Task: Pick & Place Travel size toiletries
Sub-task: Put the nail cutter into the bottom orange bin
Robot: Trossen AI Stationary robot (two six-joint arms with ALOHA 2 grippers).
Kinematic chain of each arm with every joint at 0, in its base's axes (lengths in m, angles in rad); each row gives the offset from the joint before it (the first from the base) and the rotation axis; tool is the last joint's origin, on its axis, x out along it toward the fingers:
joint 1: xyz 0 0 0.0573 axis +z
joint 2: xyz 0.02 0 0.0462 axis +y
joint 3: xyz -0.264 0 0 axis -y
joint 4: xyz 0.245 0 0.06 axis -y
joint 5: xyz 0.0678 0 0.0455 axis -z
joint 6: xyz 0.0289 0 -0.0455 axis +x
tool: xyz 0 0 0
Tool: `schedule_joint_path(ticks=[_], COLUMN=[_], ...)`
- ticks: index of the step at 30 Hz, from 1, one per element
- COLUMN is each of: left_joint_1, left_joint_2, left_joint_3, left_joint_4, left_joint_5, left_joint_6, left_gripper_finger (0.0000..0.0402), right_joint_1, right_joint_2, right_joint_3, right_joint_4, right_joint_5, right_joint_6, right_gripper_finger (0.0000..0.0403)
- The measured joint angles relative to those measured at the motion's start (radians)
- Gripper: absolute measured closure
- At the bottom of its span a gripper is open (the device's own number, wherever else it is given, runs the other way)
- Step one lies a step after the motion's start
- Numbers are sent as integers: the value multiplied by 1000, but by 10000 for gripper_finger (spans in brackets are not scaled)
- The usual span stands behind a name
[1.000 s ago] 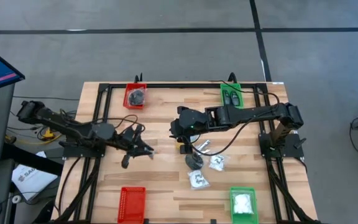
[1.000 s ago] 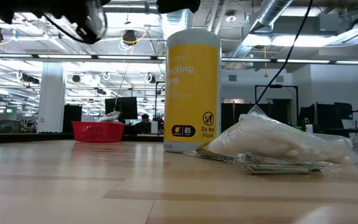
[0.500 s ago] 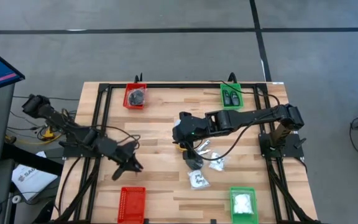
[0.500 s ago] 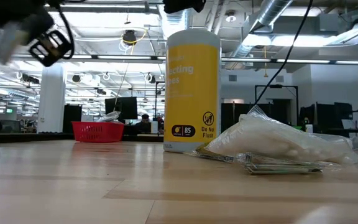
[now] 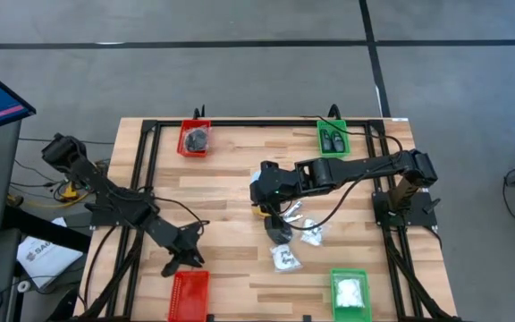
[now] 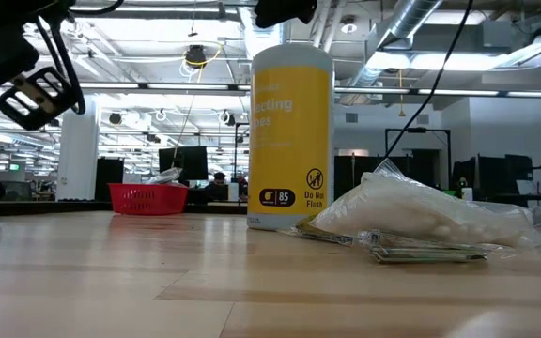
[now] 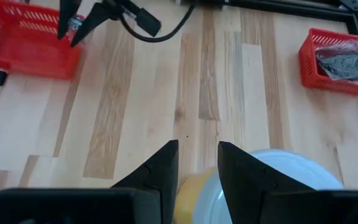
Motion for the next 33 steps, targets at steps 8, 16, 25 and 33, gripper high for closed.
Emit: schedule_joint_path(ticks=[8, 16, 25, 33], left_joint_1=[-8, -13, -94, -145], left_joint_2=[41, -13, -30, 37], left_joint_3=[0, 0, 0, 0], left_joint_4=[48, 58, 102, 208], left_joint_5=[25, 18, 30, 30], left_joint_6=[41, 62, 69, 92], left_gripper_finger=[357, 356, 356, 356], right_joint_1=[-3, -15, -14, -14], right_joint_2=[0, 0, 0, 0], right_joint_3=[0, 0, 0, 0], right_joint_4=[-14, -19, -24, -25], right_joint_5=[0, 0, 0, 0], right_joint_6=[0, 0, 0, 0], right_gripper_finger=[300, 300, 300, 300])
